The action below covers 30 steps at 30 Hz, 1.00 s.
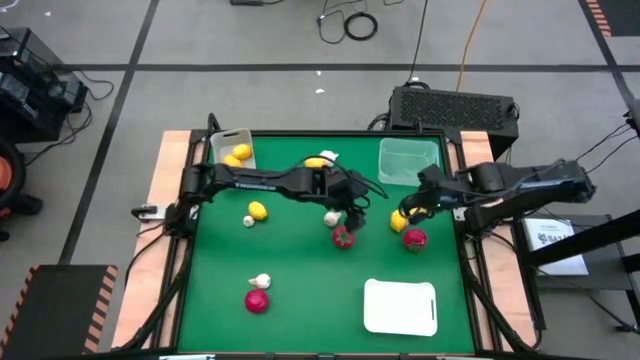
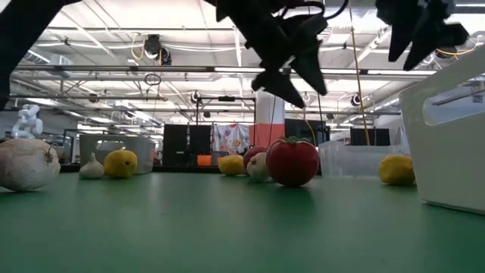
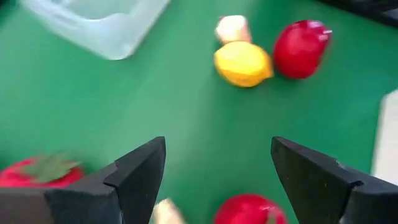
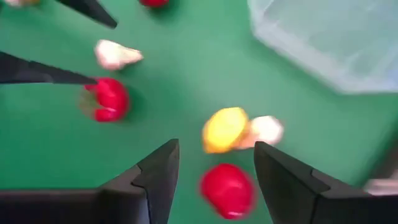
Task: Sort produce into baskets
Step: Put the yellow lemon in the gray bin
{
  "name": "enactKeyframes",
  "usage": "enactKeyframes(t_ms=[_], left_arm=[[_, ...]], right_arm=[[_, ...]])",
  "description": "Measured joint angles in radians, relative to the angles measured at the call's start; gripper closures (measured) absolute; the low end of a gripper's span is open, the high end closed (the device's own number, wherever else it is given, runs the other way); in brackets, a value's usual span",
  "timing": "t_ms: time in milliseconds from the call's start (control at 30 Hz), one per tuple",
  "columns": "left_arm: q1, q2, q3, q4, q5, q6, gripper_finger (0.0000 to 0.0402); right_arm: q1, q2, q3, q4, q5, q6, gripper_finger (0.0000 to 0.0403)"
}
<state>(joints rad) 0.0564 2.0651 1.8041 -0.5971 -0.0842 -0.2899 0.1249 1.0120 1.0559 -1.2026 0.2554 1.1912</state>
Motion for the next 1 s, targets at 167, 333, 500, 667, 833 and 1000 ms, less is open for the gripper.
enactKeyframes(t_ms=[167,333,500,667,833,1000], left_arm=[[0.037,-0.091,-0.007,-0.11,-0.044,0.043,0.0103],[0.065,-0.205,-0.083,-0.162,-0.059,0.14,0.0103],[0.11,-0.371,-0.257,-0.122,-0.071,0.172,0.0103],[0.154,-0.522,-0.465,-0.007,-0.055,0.167,0.0103],[0.169,-0.601,-0.59,0.072,-0.037,0.166,0.0103],[0.171,-0.608,-0.626,0.1,-0.004,0.167,0.0103]], right_arm=[[0.0,-0.022,-0.178,0.171,-0.039,0.1,0.0204],[-0.001,0.037,-0.244,0.224,-0.044,0.227,0.0204],[-0.004,0.13,-0.247,0.293,-0.042,0.319,0.0204],[-0.013,0.232,-0.247,0.315,-0.044,0.378,0.0204],[-0.015,0.316,-0.247,0.329,-0.047,0.424,0.0204],[-0.021,0.365,-0.247,0.359,-0.044,0.431,0.0204]])
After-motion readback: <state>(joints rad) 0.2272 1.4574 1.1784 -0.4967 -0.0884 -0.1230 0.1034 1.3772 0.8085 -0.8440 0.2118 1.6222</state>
